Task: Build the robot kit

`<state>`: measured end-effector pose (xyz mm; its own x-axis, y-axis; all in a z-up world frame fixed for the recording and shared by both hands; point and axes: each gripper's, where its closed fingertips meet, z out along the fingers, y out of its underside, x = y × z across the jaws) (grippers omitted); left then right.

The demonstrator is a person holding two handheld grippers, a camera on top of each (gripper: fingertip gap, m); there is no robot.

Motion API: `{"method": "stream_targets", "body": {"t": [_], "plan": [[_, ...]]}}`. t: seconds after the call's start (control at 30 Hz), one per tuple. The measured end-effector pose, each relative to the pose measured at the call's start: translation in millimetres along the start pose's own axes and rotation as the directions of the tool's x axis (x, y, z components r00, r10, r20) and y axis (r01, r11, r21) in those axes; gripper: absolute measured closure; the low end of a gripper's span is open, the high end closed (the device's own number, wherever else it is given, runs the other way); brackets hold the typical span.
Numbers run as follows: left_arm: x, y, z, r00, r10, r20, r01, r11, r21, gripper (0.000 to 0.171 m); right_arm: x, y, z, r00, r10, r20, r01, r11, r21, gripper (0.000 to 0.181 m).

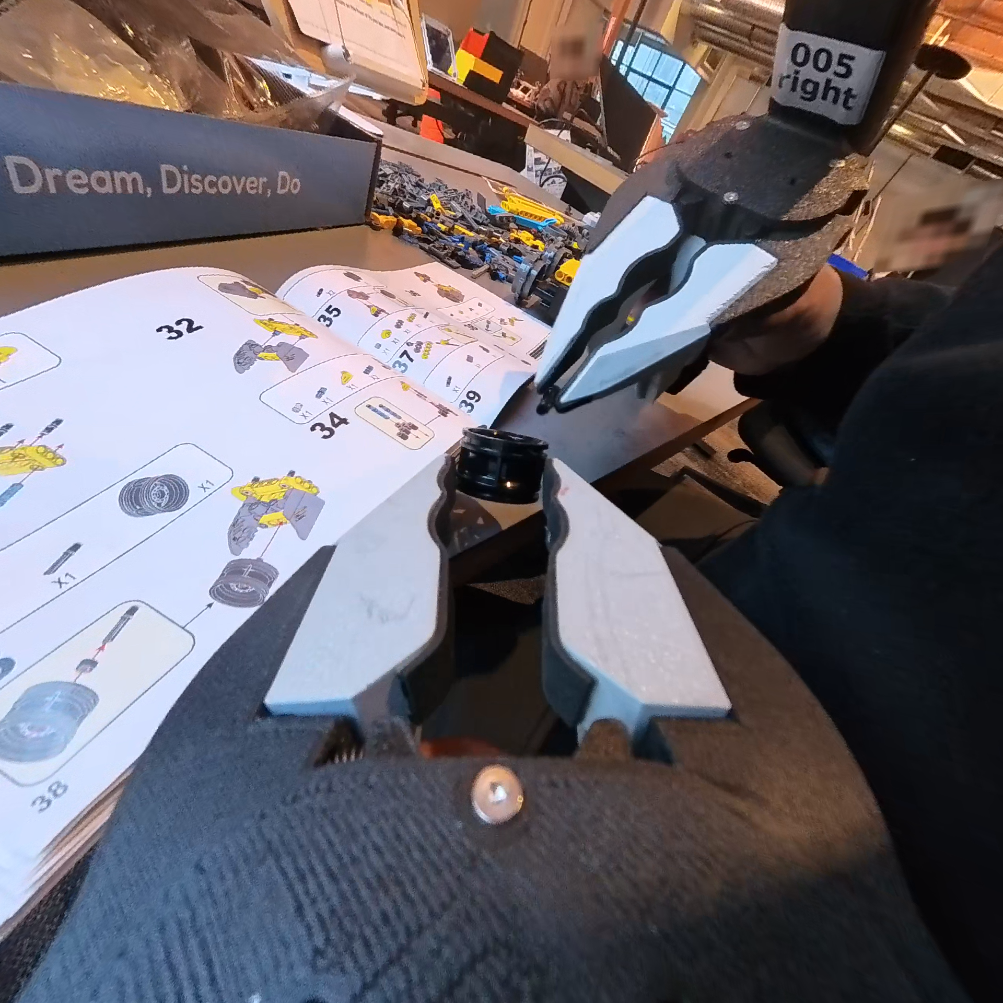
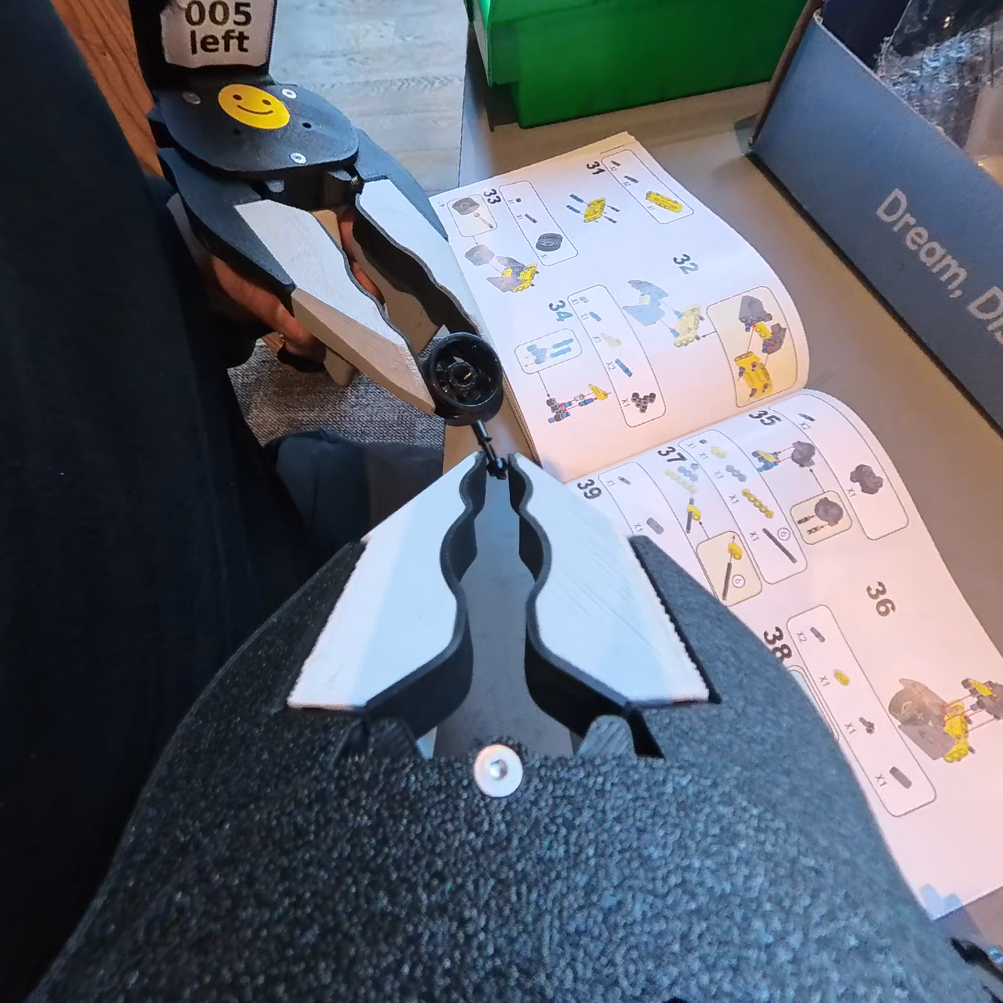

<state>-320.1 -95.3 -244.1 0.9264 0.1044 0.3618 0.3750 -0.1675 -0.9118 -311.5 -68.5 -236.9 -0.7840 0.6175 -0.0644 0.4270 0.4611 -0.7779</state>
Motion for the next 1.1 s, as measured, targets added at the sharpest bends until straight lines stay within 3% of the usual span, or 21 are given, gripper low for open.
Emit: {"method": "stream_targets", "body": {"t": [1.1], "plan": [[1.4, 1.0, 1.5, 1.000, 0.001, -0.003, -0.001, 1.000, -0.004, 0.141, 0.5, 3.1, -3.8, 1.000, 0.006, -0.008, -0.006, 1.000, -0.004, 0.174]]}}
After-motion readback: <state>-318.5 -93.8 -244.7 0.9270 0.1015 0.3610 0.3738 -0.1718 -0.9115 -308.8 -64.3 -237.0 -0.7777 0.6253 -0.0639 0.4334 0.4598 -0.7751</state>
